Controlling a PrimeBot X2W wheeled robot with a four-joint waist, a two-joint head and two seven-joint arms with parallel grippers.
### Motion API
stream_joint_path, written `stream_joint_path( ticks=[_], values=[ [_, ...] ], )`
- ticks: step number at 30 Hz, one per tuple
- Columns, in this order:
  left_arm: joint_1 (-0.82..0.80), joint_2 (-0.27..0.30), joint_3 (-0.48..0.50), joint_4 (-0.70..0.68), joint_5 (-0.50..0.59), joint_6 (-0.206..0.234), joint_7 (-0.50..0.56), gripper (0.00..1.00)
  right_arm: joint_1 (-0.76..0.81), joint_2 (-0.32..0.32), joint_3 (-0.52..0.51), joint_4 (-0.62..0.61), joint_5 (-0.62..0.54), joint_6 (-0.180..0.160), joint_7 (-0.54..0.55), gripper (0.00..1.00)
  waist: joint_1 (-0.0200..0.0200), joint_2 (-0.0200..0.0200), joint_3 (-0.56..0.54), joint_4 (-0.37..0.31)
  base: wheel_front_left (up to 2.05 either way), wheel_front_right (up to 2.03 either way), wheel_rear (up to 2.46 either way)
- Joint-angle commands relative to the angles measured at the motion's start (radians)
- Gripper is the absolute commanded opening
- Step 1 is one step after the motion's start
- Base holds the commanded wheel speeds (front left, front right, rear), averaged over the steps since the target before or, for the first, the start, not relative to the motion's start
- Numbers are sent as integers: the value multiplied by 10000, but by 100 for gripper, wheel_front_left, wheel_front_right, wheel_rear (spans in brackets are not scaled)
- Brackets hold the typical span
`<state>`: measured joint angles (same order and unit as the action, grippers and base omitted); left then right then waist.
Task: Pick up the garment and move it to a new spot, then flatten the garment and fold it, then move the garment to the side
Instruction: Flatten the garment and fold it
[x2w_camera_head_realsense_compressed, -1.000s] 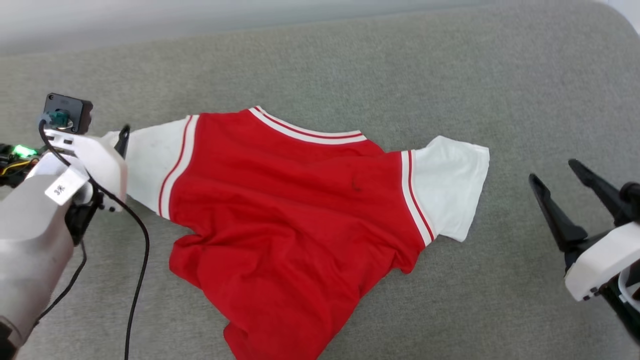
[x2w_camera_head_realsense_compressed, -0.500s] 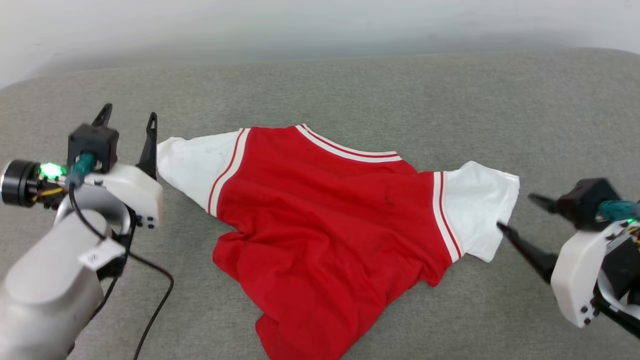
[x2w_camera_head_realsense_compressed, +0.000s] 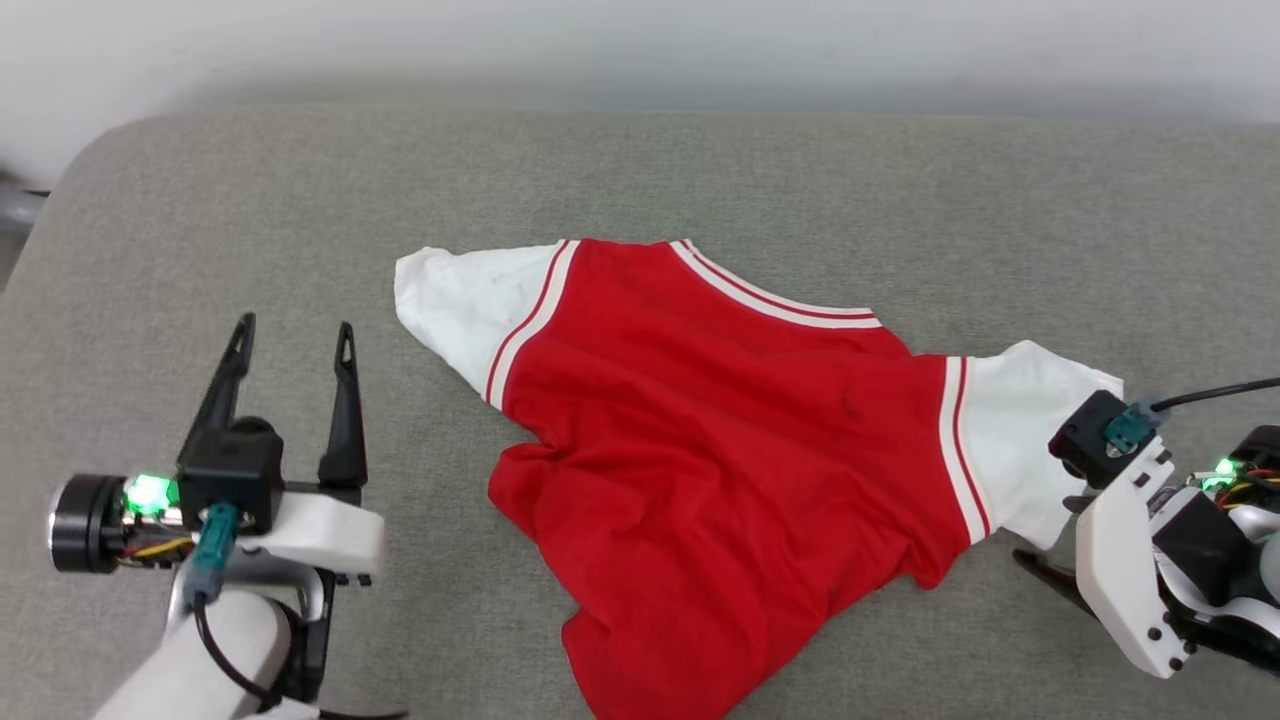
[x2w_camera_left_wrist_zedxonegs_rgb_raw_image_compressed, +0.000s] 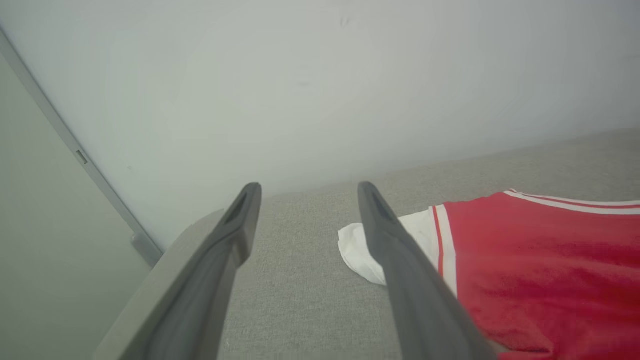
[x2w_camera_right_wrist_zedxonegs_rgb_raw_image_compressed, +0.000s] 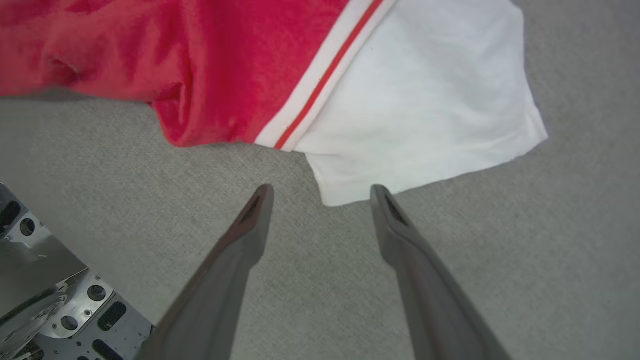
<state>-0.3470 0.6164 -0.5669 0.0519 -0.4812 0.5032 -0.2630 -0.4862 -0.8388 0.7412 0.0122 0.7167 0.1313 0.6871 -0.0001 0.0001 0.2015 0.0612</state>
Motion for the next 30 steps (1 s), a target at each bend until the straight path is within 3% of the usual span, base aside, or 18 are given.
stream_joint_path(
  ticks=[1, 8, 9, 10, 19, 26, 30],
  values=[
    [312, -154, 197, -158, 207, 14, -22, 100, -289, 148, 293, 434, 158, -12, 40, 100, 1, -1, 99, 137, 0, 0, 0],
    [724, -760, 573, -118, 848, -523, -22, 100, -637, 591, 1514, 2409, 431, -12, -436, 100, 1, -1, 244, 406, 0, 0, 0],
    [755, -831, 627, -91, 913, -589, -22, 100, -682, 635, 1661, 2581, 459, -12, -598, 47, 1, -1, 238, 415, 0, 0, 0],
    [784, -900, 679, -69, 976, -664, -22, 100, -721, 655, 1774, 2707, 496, -12, -824, 0, 1, -1, 219, 412, 0, 0, 0],
    [1364, -1320, 1157, 233, 1351, -1088, -23, 100, -978, 147, 1879, 2426, 670, -13, -2541, 0, 1, -1, -372, 89, 0, 0, 0],
    [1990, -1548, 1441, 301, 1533, -1406, -23, 100, 535, -758, 1091, 1497, 927, -13, -3062, 0, 1, -1, -986, -155, 0, 0, 0],
    [2215, -1702, 1565, 335, 1622, -1547, -23, 100, 1961, -823, 301, 1235, 1214, -12, -3131, 0, 1, -1, -1194, -217, 0, 0, 0]
  ],
)
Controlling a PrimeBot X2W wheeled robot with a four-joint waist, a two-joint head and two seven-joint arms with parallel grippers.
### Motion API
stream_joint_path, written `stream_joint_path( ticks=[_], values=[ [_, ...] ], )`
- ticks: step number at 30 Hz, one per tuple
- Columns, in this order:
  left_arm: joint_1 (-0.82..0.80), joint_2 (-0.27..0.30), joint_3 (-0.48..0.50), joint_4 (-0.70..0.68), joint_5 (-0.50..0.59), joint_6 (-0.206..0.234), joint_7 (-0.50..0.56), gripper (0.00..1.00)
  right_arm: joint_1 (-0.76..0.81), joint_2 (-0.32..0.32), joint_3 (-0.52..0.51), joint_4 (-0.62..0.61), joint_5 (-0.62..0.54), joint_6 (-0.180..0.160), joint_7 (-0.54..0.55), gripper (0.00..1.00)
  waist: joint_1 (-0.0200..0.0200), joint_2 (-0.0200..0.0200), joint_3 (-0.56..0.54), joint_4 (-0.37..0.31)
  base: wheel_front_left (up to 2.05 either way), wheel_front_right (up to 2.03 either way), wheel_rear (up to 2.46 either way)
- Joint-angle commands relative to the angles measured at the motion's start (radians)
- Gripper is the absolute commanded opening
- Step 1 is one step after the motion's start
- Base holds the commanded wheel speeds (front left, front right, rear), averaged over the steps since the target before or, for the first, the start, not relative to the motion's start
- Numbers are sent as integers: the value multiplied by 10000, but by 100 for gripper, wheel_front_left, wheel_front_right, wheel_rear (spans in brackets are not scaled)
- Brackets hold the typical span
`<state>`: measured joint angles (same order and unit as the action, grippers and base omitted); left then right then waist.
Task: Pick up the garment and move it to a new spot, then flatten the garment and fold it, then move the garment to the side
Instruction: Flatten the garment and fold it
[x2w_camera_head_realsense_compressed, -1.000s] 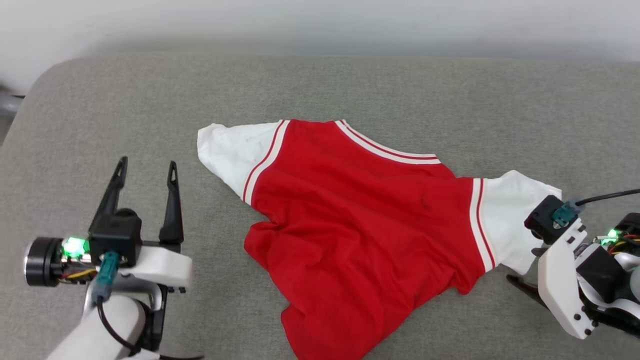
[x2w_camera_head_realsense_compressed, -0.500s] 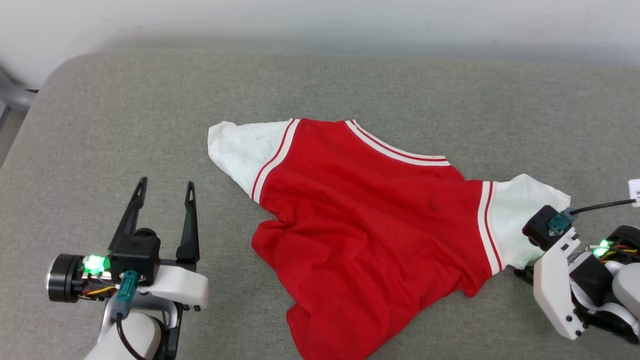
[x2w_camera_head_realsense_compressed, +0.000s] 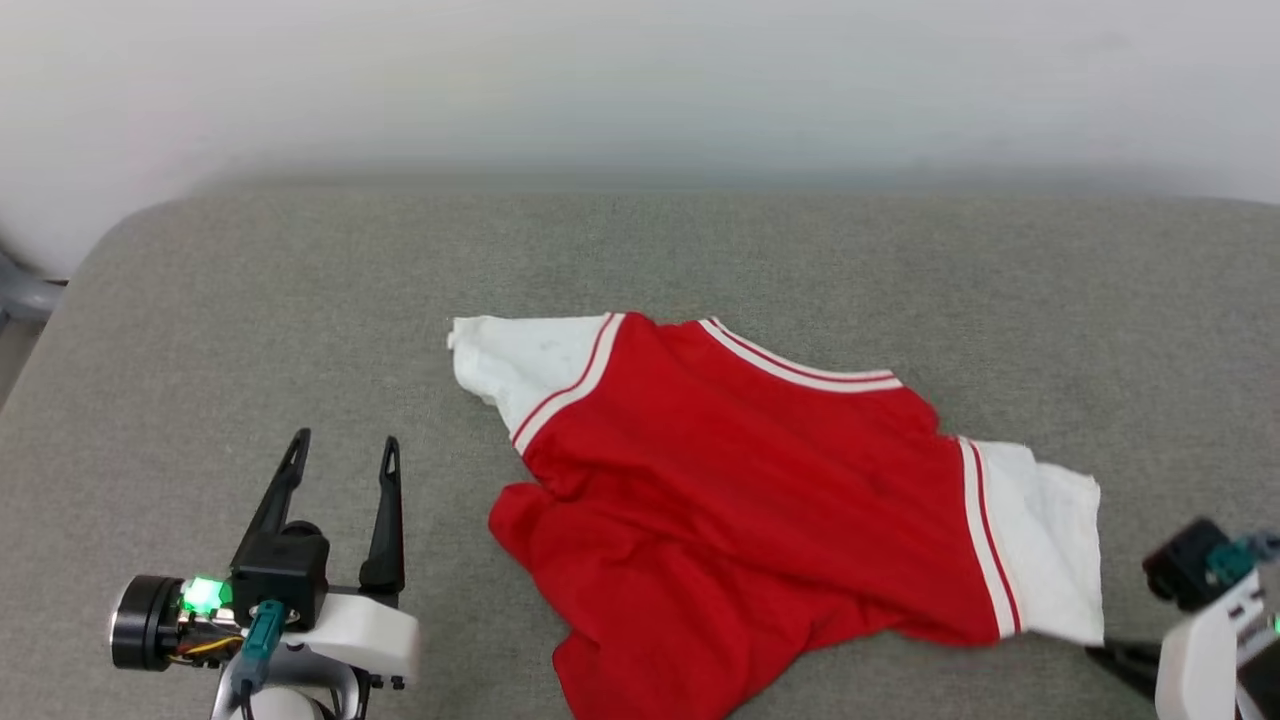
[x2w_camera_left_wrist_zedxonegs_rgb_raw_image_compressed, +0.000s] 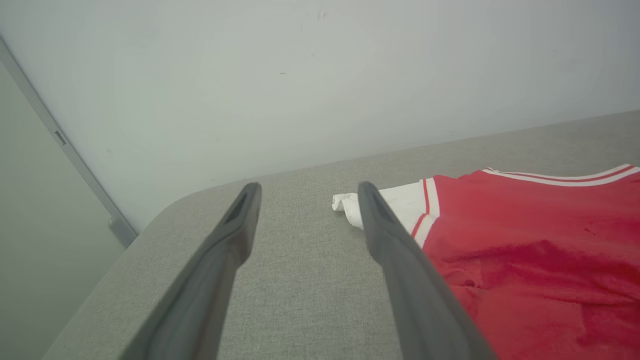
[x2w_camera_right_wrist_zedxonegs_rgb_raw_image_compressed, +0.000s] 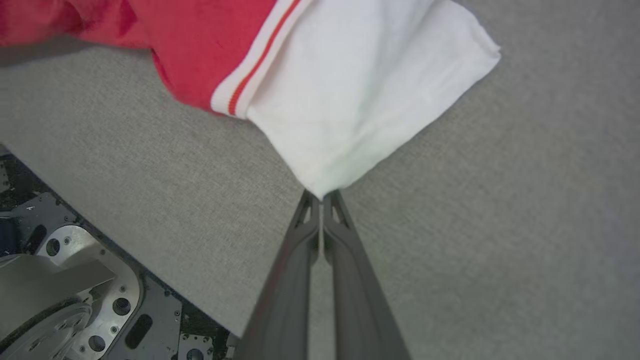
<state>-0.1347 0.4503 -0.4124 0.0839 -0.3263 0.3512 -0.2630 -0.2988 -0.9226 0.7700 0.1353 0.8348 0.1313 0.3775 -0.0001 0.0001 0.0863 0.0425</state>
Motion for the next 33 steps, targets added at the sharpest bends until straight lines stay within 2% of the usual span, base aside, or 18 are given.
stream_joint_path(
  ticks=[1, 8, 9, 10, 12, 18, 24, 30, 33],
  values=[
    [123, -72, 54, 24, 86, -60, -23, 100, 418, 65, -172, -33, 48, -12, -47, 0, 1, -1, -78, -42, 0, 0, 0],
    [293, -343, 205, 152, 232, -256, -23, 100, 2292, 878, -1143, 109, -98, -15, -43, 0, 1, -1, -167, -76, 0, 0, 0],
    [312, -369, 224, 183, 245, -294, -23, 100, 2377, 975, -1340, 150, -293, -13, -148, 44, 1, -1, -181, -86, 0, 0, 0],
    [337, -377, 245, 215, 257, -324, -23, 100, 2491, 1146, -1534, 135, -400, -13, -255, 100, 1, -1, -199, -106, 0, 0, 0],
    [409, -398, 301, 261, 304, -348, -23, 100, 2681, 1341, -1970, -2, -591, -10, -415, 100, 1, -1, -253, -147, 0, 0, 0],
    [559, -500, 521, 240, 445, -417, -23, 100, 2974, 1303, -3698, -1161, -1144, -10, -516, 100, 1, -1, -409, -264, 0, 0, 0],
    [599, -641, 633, 104, 661, -498, -23, 100, 2791, 1307, -5424, -2183, -2015, -12, 163, 100, 1, -1, -386, -291, 0, 0, 0],
    [294, -749, 697, 41, 863, -641, -23, 100, 2191, 1320, -5998, -2373, -2319, -12, 1295, 100, 1, -1, -107, -132, 0, 0, 0],
    [203, -817, 756, 21, 952, -698, -23, 100, 1871, 1415, -5963, -1911, -1822, -12, 1991, 100, 1, -1, 77, -29, 0, 0, 0]
  ],
)
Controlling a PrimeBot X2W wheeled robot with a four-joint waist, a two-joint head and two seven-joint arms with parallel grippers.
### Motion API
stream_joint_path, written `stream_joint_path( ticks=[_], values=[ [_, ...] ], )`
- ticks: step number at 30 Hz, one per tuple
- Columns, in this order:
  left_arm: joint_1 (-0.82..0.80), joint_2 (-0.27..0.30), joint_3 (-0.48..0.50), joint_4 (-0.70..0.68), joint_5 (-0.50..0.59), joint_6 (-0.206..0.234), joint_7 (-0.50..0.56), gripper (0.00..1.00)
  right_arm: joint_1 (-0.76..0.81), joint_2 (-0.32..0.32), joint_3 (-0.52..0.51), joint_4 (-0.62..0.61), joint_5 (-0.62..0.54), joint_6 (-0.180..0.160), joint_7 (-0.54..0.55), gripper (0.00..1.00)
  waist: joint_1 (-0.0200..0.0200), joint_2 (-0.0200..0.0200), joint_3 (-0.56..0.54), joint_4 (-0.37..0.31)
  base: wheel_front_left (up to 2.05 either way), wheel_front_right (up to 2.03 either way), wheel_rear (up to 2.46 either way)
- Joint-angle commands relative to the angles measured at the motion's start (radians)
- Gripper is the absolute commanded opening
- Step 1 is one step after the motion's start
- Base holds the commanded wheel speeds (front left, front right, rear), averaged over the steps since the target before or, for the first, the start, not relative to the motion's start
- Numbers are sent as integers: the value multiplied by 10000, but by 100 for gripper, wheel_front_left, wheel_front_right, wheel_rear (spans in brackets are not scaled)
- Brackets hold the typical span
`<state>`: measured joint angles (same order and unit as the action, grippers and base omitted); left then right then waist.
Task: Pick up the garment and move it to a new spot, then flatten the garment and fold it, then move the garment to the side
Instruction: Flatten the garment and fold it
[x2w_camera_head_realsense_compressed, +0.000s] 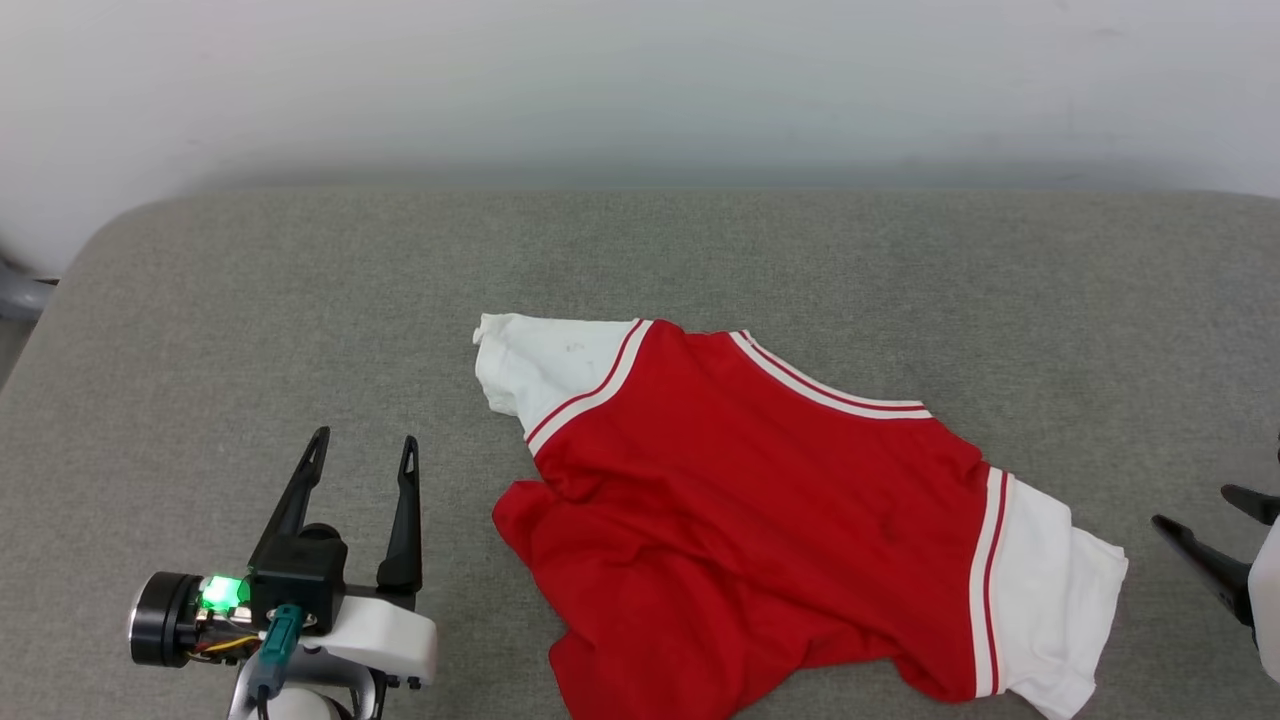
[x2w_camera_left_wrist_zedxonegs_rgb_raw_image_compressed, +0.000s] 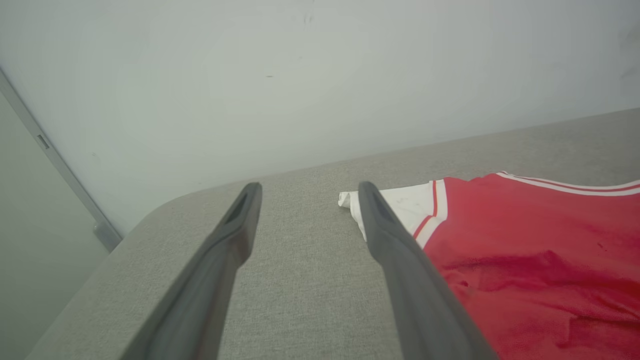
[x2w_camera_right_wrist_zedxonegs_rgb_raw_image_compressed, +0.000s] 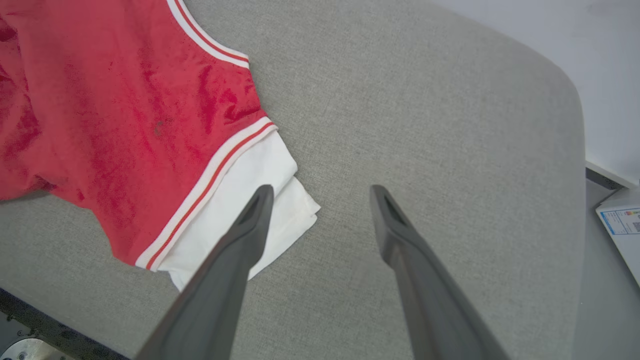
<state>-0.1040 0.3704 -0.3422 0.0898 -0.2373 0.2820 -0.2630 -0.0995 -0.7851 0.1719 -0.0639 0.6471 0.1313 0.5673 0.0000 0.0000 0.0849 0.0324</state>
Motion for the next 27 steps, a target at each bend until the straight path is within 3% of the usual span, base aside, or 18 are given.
stream_joint_path(
  ticks=[1, 5, 11, 24, 26, 27],
  values=[
    [-133, -45, 70, -28, 64, -47, -23, 100, -222, -21, 107, 261, 188, -12, 321, 100, 0, 0, 155, 116, 0, 0, 0],
    [-329, -157, 127, -24, 166, -162, -23, 100, -587, -87, 464, 1152, 577, -12, 1103, 100, 0, 0, 418, 282, 0, 0, 0],
    [-576, -316, 219, 90, 345, -316, -23, 100, -1302, 199, 1160, 2266, 677, -12, 1452, 100, 0, 0, 839, 495, 0, 0, 0],
    [-792, -489, 608, 332, 577, -627, -23, 100, -1805, 987, 3037, 4669, 844, -9, 741, 100, 0, 0, 1076, 538, 0, 0, 0],
    [-779, -441, 693, 395, 598, -701, -23, 100, -1898, 928, 3161, 4760, 896, -10, 378, 21, 0, 0, 1030, 444, 0, 0, 0],
    [-806, -422, 731, 429, 602, -747, -23, 100, -1990, 868, 3193, 4772, 904, -10, 145, 0, 0, 0, 1007, 394, 0, 0, 0]
  ],
)
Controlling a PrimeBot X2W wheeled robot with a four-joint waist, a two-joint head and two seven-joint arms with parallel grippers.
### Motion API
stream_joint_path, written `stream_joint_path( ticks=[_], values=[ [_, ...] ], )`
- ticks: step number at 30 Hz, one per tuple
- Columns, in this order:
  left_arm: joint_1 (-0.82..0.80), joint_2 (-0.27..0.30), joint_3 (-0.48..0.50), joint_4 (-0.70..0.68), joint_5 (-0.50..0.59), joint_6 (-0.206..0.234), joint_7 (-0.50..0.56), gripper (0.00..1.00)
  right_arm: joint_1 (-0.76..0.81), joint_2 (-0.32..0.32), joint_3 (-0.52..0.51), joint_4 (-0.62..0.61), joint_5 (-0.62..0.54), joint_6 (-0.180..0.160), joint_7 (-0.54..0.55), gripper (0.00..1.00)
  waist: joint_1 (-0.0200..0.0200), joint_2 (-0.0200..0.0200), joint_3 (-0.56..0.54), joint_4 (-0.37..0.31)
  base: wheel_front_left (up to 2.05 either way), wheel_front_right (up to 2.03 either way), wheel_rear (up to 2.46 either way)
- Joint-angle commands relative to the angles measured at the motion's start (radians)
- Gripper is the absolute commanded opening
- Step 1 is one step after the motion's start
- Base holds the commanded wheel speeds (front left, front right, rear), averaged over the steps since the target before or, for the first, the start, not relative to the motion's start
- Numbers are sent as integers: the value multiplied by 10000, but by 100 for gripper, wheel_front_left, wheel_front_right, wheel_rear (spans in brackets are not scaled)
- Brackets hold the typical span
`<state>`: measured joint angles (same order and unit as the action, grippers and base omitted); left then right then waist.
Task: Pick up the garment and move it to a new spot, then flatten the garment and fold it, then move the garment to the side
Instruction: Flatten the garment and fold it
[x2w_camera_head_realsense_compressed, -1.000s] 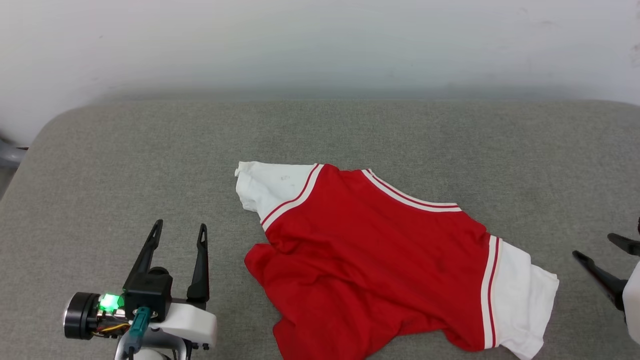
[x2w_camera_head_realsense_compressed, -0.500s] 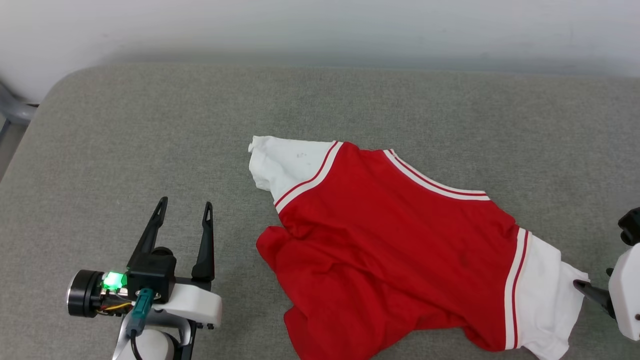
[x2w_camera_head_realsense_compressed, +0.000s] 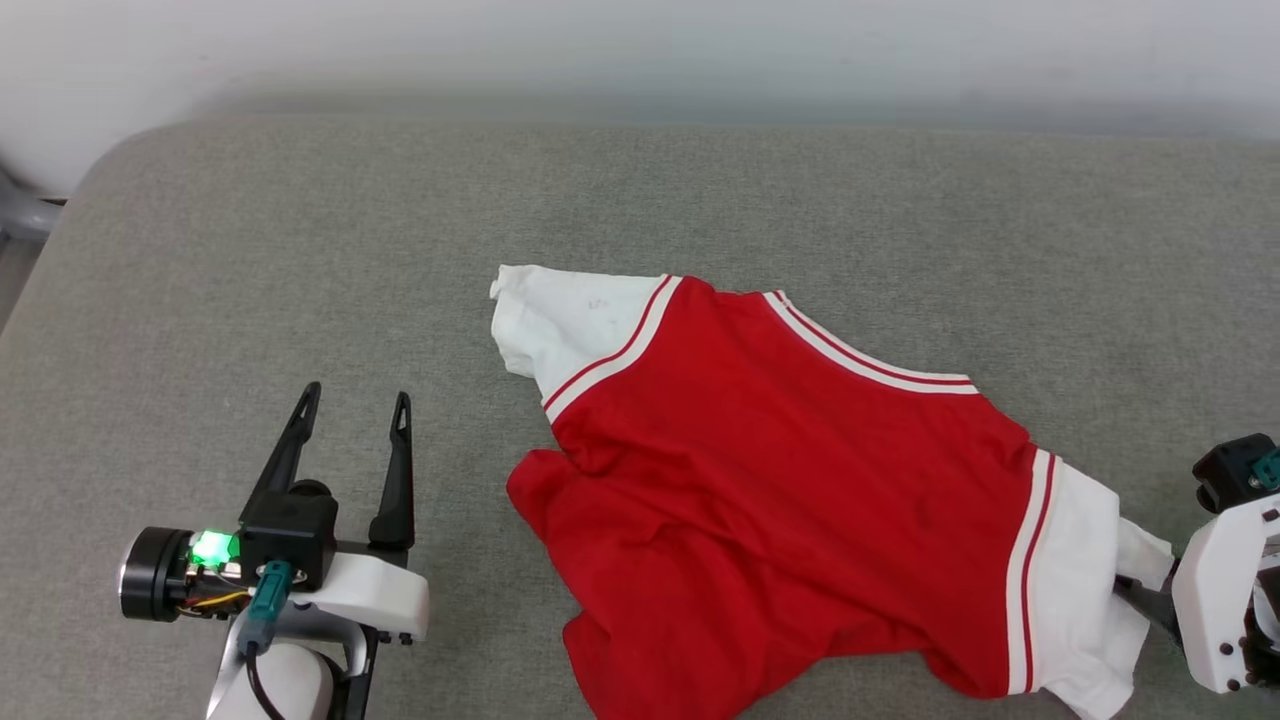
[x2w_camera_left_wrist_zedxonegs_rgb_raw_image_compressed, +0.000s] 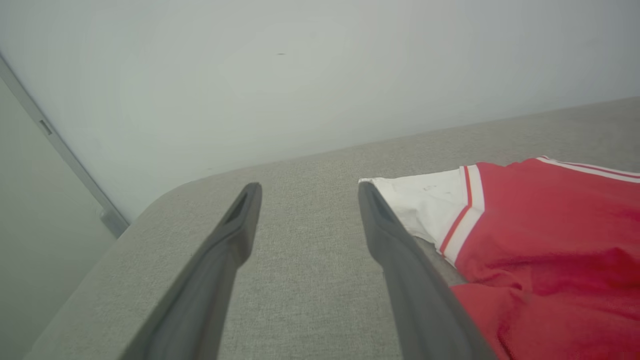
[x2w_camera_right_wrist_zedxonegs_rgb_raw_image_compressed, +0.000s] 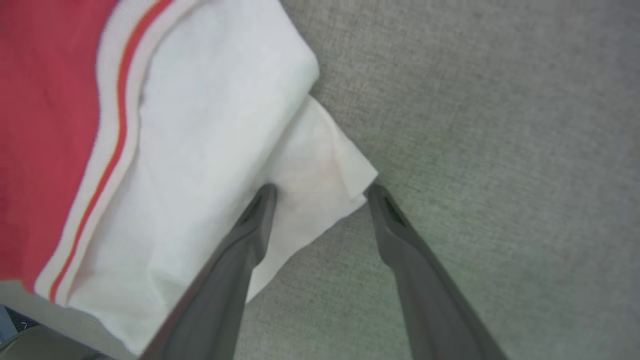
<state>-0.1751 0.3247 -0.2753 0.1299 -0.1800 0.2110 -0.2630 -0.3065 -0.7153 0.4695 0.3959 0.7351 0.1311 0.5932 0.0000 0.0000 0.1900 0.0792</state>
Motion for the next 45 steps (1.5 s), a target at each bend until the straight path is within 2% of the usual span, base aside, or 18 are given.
stream_joint_path(
  ticks=[1, 9, 12, 19, 24, 28, 36, 41, 45],
  values=[
    [-95, 35, 62, 28, 29, -38, -23, 100, 80, 170, 217, 173, 24, -8, -114, 0, 0, 0, -44, -75, 0, 0, 0],
    [-905, 324, 327, 267, -45, -594, -23, 100, -30, -298, -262, -218, 642, -11, -2062, 0, 0, 0, -338, -427, 0, 0, 0],
    [-1501, 424, 412, 477, -386, -1094, 11, 100, 257, -535, -414, -584, 643, -11, -2461, 0, 0, 0, -385, -586, 0, 0, 0],
    [-3455, 1090, 280, 929, -739, -2292, 1134, 100, 945, -613, -888, -1739, 431, -11, -2786, 0, 0, 0, -213, -1051, 0, 0, 0],
    [-4829, 1509, -178, 1401, -998, -3051, 2736, 100, 1429, -432, -1491, -2636, 7, -11, -2729, 0, 0, 0, 86, -1357, 0, 0, 0],
    [-5795, 1687, -645, 2098, -1848, -3335, 4578, 100, 1759, -201, -2032, -3371, -338, -11, -2528, 0, 0, 0, 373, -1566, 0, 0, 0],
    [-7516, 2364, -2247, 3259, -3769, -3399, 8188, 100, 2022, 325, -2720, -4510, -948, -10, -2056, 0, 0, 0, 1232, -1978, 0, 0, 0],
    [-8326, 2773, -3215, 3929, -4623, -3403, 9803, 100, 1798, 546, -2843, -4858, -1166, -10, -1902, 0, 0, 0, 1841, -2240, 0, 0, 0],
    [-8727, 3022, -3880, 4339, -5042, -3404, 10540, 100, 1682, 667, -2856, -4985, -1236, -10, -1851, 0, 0, 0, 2239, -2393, 0, 0, 0]
  ],
)
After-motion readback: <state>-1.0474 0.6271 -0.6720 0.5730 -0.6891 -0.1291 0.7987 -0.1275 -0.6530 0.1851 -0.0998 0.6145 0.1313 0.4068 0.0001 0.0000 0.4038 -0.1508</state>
